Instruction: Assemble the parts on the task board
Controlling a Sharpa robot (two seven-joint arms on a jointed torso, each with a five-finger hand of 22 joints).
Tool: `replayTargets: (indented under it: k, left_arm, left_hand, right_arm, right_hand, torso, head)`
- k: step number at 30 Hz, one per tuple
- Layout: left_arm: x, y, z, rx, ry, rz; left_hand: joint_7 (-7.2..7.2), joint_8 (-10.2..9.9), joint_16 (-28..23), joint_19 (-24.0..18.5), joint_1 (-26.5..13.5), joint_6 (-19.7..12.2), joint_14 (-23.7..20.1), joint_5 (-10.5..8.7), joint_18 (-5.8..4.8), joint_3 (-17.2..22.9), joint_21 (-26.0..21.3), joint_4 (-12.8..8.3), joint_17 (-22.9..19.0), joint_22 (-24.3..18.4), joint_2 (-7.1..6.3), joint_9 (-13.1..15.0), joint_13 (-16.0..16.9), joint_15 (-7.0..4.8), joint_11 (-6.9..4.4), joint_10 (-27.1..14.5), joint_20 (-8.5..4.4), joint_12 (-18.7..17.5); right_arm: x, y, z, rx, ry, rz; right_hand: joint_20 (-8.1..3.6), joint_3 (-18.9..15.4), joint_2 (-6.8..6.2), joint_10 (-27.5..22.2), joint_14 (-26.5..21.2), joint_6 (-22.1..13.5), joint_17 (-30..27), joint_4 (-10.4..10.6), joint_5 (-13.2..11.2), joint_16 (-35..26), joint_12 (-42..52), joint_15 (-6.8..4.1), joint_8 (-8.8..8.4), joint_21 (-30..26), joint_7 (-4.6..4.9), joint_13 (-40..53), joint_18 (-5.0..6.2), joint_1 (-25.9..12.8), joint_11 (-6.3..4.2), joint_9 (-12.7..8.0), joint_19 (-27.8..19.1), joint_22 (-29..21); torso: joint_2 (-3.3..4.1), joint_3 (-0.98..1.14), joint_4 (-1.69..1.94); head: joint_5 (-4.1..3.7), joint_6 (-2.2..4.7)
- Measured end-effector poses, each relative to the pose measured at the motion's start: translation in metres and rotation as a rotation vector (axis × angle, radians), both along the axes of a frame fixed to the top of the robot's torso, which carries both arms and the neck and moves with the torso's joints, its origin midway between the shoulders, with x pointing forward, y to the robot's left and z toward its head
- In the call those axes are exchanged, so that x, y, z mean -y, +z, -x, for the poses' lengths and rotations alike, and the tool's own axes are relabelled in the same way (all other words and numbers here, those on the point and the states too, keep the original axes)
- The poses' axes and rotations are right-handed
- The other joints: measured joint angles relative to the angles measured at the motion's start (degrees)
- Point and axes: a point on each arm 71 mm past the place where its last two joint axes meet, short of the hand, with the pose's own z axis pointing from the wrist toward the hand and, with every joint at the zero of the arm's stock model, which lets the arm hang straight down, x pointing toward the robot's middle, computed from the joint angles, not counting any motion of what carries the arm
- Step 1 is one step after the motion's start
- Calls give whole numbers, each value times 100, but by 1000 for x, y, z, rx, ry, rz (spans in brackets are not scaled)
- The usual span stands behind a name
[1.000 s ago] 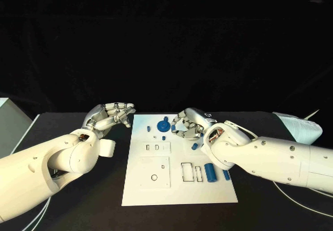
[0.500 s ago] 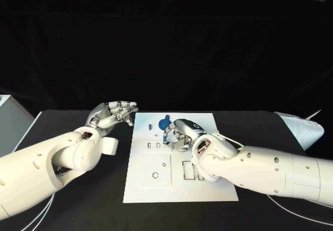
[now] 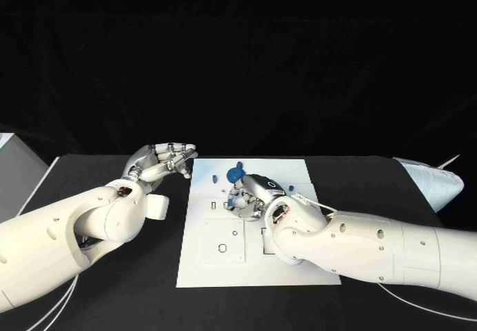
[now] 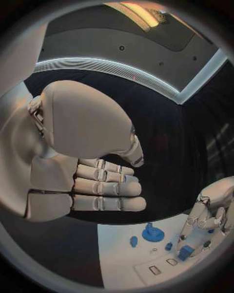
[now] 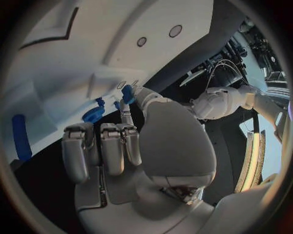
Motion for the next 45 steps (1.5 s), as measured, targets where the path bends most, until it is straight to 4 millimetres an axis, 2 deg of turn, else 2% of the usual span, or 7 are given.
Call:
replayTargets:
  k: [10, 20, 39, 45]
  left_arm:
    - [0, 0, 0, -1, 0, -1]
    - [-1, 0, 0, -3, 1, -2]
    - [-1, 0, 0, -5, 2, -3]
    - [-2, 0, 0, -5, 2, -3]
  left_hand:
    - [0, 0, 0, 0, 0, 0, 0, 0, 0, 0, 0, 0, -6, 7, 0, 8, -1, 0, 0, 0, 0, 0]
    - [0, 0, 0, 0, 0, 0, 0, 0, 0, 0, 0, 0, -5, 7, 0, 8, -1, 0, 0, 0, 0, 0]
    - [0, 0, 0, 0, -31, 0, 0, 0, 0, 16, 0, 16, -5, 6, -31, 6, 3, 0, 0, 0, 0, 0]
    - [0, 0, 0, 0, -31, 0, 0, 0, 0, 16, 0, 16, -5, 11, -31, 7, 3, 0, 0, 0, 0, 0]
  right_arm:
    - [-1, -2, 0, 25, -22, 37]
    - [-1, -2, -2, 47, -28, 61]
    - [-2, -6, -5, 50, -22, 100]
    - [-3, -7, -5, 49, -20, 105]
  right_hand:
    - [0, -6, -19, 0, 0, 0, 0, 6, 0, 0, 0, 0, 0, 0, 0, -1, 1, -18, 0, -1, 0, -1]
    - [0, -7, -41, 0, 0, 0, 0, 6, 0, 0, 0, 0, -2, 0, 0, -1, 0, -40, 0, -2, 0, -1]
    - [0, -22, -87, 0, 0, -19, 0, 21, 0, 0, 0, 1, -2, -25, 19, -1, 0, -85, 0, -2, 0, -3]
    - [0, -38, -111, 0, 0, -70, 0, 37, -26, 0, 0, 1, -2, -26, 60, 3, 0, -110, 0, -7, 0, -3]
  torso:
    - [-2, 3, -2]
    - [-3, 14, -10]
    - [-4, 14, -9]
    - [-6, 11, -9]
  head:
    - [8, -26]
    - [26, -38]
    - [40, -74]
    - [45, -75]
